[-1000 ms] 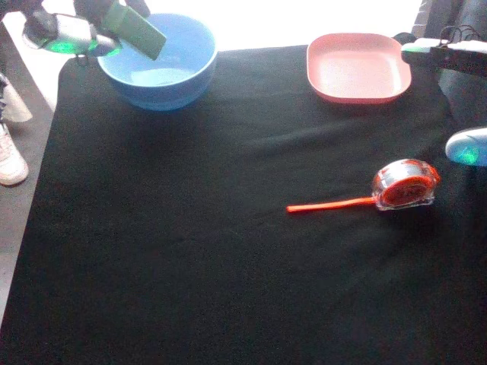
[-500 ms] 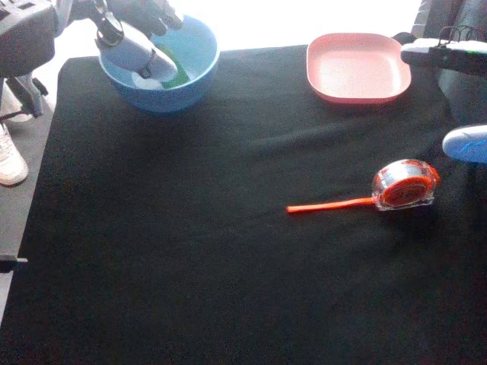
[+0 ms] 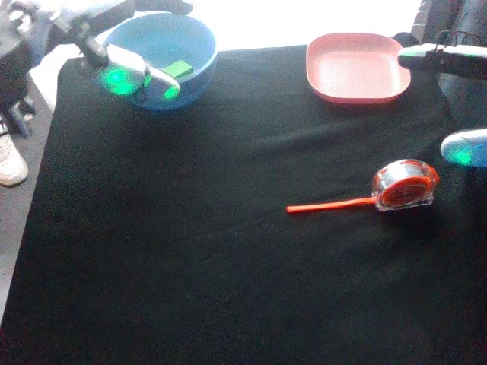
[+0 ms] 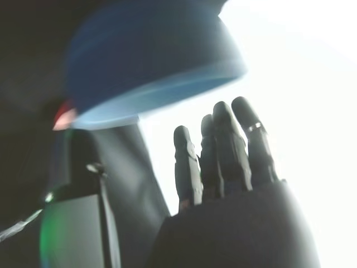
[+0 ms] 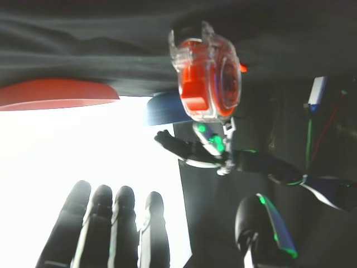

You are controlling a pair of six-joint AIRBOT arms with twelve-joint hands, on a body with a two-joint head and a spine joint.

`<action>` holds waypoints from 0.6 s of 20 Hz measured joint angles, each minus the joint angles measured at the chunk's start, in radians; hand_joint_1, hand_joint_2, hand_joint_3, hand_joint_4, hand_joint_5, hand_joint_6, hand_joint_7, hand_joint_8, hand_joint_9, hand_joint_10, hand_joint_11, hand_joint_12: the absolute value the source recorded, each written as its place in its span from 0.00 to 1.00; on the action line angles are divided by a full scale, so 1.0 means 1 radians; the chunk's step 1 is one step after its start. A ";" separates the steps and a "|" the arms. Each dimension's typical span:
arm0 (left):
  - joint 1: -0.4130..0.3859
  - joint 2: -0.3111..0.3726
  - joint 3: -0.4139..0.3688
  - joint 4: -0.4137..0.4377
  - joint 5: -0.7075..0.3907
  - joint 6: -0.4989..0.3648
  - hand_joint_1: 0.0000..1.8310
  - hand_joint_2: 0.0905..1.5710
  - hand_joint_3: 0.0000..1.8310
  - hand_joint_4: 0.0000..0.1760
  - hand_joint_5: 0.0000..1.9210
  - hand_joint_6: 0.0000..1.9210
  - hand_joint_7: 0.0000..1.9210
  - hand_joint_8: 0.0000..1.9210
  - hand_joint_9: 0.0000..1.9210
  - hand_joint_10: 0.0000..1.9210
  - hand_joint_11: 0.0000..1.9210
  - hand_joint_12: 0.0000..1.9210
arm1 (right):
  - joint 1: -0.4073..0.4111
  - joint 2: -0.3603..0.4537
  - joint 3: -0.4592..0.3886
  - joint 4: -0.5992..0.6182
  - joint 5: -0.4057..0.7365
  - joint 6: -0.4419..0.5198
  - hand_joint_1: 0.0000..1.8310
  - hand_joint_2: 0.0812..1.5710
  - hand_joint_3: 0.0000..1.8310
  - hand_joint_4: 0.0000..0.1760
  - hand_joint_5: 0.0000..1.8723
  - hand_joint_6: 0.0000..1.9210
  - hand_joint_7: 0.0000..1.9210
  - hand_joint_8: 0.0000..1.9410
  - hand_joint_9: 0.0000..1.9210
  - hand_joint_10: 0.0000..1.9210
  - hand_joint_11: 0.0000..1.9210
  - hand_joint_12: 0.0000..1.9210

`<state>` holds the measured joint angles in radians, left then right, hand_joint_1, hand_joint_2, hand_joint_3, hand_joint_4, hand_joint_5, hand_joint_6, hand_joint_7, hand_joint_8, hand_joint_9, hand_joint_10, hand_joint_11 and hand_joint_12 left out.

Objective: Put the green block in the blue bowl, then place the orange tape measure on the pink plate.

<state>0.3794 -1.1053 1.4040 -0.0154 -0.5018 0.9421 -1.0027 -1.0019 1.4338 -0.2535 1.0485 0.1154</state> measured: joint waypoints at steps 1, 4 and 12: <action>0.046 0.030 -0.038 0.000 -0.070 -0.023 0.42 0.57 0.00 0.91 0.14 0.00 0.10 0.00 0.11 0.00 0.00 0.50 | 0.000 0.000 -0.001 -0.018 0.001 0.006 0.33 0.63 0.00 0.30 0.13 0.00 0.11 0.00 0.11 0.00 0.11 0.06; 0.234 0.117 -0.125 0.002 -0.298 -0.163 0.34 0.59 0.00 0.71 0.11 0.00 0.07 0.00 0.05 0.01 0.00 0.29 | 0.000 0.000 -0.005 -0.043 0.001 0.012 0.40 0.65 0.00 0.30 0.14 0.00 0.11 0.00 0.10 0.00 0.08 0.04; 0.592 0.231 -0.322 -0.124 -0.645 -0.201 0.42 0.56 0.00 0.70 0.09 0.00 0.02 0.00 0.00 0.00 0.00 0.33 | 0.000 -0.010 -0.012 -0.111 -0.015 0.038 0.36 0.65 0.00 0.50 0.15 0.00 0.11 0.00 0.12 0.00 0.04 0.30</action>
<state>0.9714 -0.8745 1.0821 -0.1394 -1.1469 0.7406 -1.0027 -1.0115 1.4216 -0.3645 1.0332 0.1535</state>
